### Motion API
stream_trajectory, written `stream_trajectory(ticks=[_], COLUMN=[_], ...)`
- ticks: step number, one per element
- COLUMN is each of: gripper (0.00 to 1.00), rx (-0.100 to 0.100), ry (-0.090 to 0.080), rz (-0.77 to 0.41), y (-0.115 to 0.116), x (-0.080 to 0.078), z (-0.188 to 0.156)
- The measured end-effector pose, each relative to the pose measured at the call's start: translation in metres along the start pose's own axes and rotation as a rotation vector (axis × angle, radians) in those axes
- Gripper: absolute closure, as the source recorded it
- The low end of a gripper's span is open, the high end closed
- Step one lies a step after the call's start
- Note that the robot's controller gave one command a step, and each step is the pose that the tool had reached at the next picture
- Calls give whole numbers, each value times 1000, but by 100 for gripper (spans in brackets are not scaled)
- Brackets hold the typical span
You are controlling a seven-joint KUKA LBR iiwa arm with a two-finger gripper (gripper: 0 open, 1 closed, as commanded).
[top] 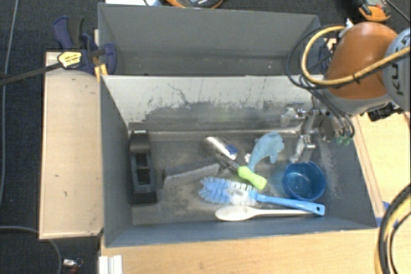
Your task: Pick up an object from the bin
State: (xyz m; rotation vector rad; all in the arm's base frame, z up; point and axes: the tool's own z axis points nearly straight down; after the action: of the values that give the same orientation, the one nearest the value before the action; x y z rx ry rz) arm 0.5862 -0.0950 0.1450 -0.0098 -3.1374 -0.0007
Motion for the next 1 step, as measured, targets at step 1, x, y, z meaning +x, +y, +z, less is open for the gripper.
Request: stream_trajectory(ticks=[1], gripper=[0], rx=[1], ry=[-8], rz=[-3], y=[1], x=[-2], z=[-5])
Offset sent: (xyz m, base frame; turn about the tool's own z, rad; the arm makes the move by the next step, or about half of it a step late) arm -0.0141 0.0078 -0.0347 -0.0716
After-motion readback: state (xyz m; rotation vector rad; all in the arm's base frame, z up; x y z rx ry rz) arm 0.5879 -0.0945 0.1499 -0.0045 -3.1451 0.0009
